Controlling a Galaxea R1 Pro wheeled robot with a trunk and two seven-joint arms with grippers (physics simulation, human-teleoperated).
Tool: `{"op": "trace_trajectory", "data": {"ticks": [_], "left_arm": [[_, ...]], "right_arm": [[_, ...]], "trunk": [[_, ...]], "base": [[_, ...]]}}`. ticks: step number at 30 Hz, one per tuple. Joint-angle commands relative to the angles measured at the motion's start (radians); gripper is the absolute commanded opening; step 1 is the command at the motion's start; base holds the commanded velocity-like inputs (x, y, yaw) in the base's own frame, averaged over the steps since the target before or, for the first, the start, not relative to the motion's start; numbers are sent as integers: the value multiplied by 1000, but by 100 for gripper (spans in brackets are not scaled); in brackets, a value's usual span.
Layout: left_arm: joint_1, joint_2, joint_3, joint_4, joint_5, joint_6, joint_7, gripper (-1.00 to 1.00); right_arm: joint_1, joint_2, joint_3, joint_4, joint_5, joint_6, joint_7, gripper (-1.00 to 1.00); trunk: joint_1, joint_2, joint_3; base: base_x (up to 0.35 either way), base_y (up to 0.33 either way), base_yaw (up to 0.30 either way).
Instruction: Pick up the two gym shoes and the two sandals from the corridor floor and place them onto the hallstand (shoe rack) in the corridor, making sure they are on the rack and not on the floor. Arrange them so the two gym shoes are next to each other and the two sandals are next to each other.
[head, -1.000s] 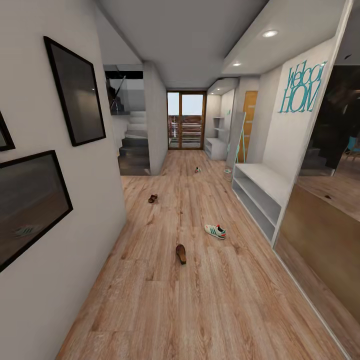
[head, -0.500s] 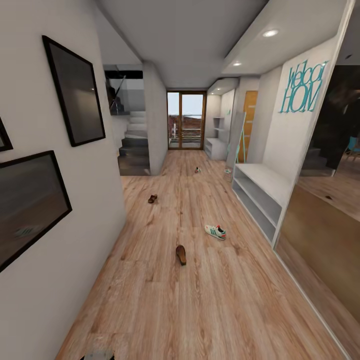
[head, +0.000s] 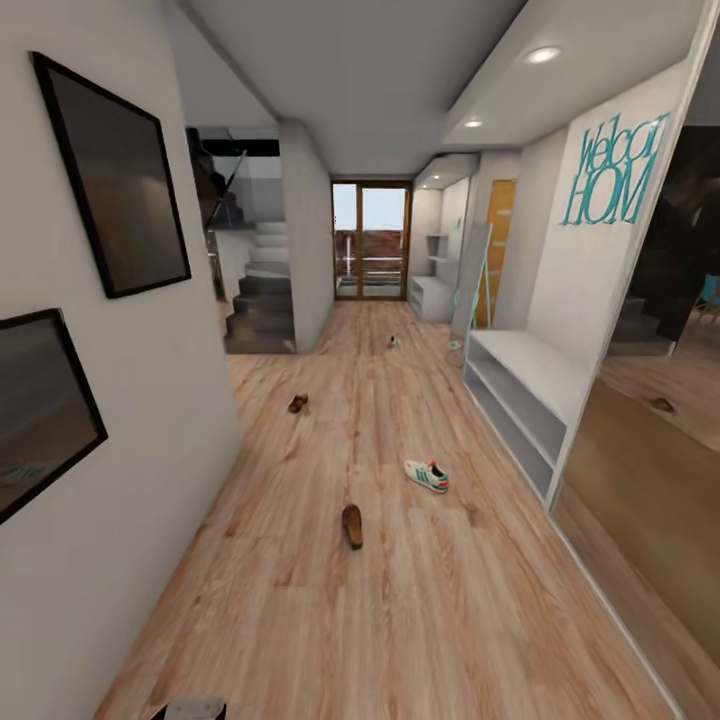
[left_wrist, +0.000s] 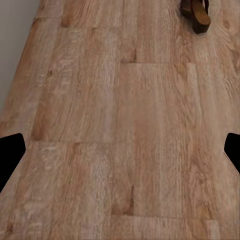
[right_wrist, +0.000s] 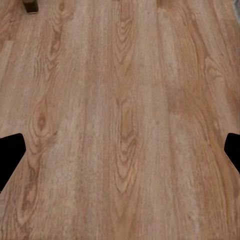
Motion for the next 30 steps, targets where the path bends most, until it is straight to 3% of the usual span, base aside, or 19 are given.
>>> {"op": "trace_trajectory", "data": {"ticks": [1,12,30], "left_arm": [[-1,0,3,2,1,-4,0,100],[-1,0,33,10,1,-7,1,100],[-1,1,56,11,1,-6,-1,100]], "right_arm": [[-1,1,0,1,0,-3,0,100],[-1,5,0,0,-1,-4,-1,100],[-1,5,1,-6,0,-5,0,100]], "trunk": [[0,0,-1],[0,0,-9],[0,0,-10]], "base": [[278,-225,75],[278,-227,134],[278,-228,0]]}}
